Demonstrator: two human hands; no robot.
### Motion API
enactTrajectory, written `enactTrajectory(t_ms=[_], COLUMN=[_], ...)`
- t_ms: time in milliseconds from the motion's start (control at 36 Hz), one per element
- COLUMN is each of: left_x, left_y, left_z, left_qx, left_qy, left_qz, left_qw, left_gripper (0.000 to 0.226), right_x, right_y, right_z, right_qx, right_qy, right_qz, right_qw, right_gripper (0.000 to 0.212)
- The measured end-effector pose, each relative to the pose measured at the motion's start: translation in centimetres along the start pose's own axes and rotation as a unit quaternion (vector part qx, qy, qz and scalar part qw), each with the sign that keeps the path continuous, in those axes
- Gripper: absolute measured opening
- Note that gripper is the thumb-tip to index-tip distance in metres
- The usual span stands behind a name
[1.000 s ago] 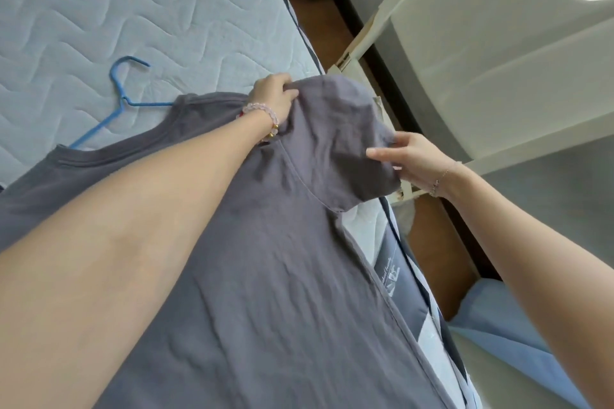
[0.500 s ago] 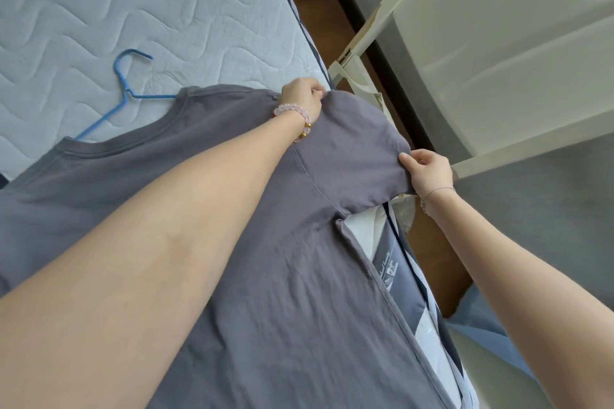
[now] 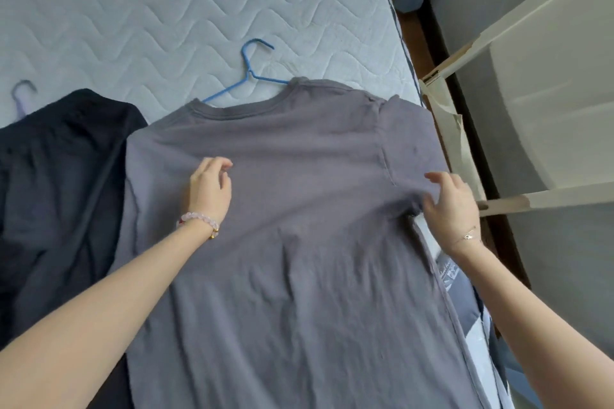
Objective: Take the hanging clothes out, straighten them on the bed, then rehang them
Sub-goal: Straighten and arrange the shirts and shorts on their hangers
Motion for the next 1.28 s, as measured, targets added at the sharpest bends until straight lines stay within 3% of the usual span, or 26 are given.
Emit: enactTrajectory(t_ms=[83, 167, 306, 417, 528, 722, 833, 917, 1056, 1139, 1194, 1278], left_x=[5.6, 10.2, 15.7, 17.4, 17.9, 16.6, 12.8, 9.7, 5.9, 5.6, 5.7, 6.5], left_y=[0.8, 1.1, 1.1, 1.5, 1.3, 1.0, 3.1, 4.9, 7.4, 8.5, 9.4, 10.8], left_z=[3.7, 6.6, 8.0, 7.7, 7.2, 7.7, 8.2, 7.2, 3.4, 1.1, 0.4, -0.2], left_qx=[-0.089, -0.112, -0.015, 0.086, 0.118, 0.077, 0.017, -0.01, 0.047, 0.105, 0.132, 0.134], left_qy=[-0.027, -0.029, 0.075, 0.106, 0.15, 0.234, 0.151, 0.056, -0.045, -0.128, -0.138, -0.111], left_qz=[0.059, 0.181, 0.308, 0.321, 0.317, 0.253, 0.104, 0.012, -0.108, -0.118, -0.116, -0.135], left_qw=[0.994, 0.977, 0.948, 0.937, 0.929, 0.935, 0.983, 0.998, 0.992, 0.979, 0.975, 0.975], left_gripper=[0.027, 0.029, 0.035, 0.039, 0.044, 0.015, 0.029, 0.031, 0.032, 0.029, 0.041, 0.036], right_x=[4.3, 8.5, 14.6, 18.3, 19.9, 18.5, 18.5, 19.4, 24.2, 27.0, 28.4, 30.0], right_y=[0.5, 1.4, 2.8, 3.4, 3.6, 4.3, 4.2, 3.6, 1.3, -0.4, -1.6, -3.5], right_z=[-2.0, -4.7, -8.8, -11.2, -13.1, -14.1, -14.1, -13.7, -12.0, -12.4, -13.1, -14.6], right_qx=[0.047, 0.094, 0.164, 0.185, 0.22, 0.254, 0.265, 0.261, 0.172, 0.147, 0.153, 0.18], right_qy=[0.009, 0.008, -0.005, -0.017, 0.006, 0.097, 0.079, 0.013, -0.105, -0.181, -0.174, -0.102], right_qz=[0.05, 0.101, 0.15, 0.179, 0.204, 0.245, 0.235, 0.194, 0.119, 0.114, 0.144, 0.22], right_qw=[0.998, 0.99, 0.975, 0.966, 0.954, 0.931, 0.932, 0.946, 0.972, 0.966, 0.962, 0.953], right_gripper=[0.038, 0.038, 0.039, 0.045, 0.055, 0.063, 0.064, 0.06, 0.047, 0.051, 0.061, 0.074])
Point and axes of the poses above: each hand's wrist, its own y-axis away from the middle knuckle, its own z-axis out of the back of the hand, x = y × z, the point moved 2 cm from there along -y, towards the middle knuckle, and after that the axes turned 13 degrees about z, right-handed, at the moved point
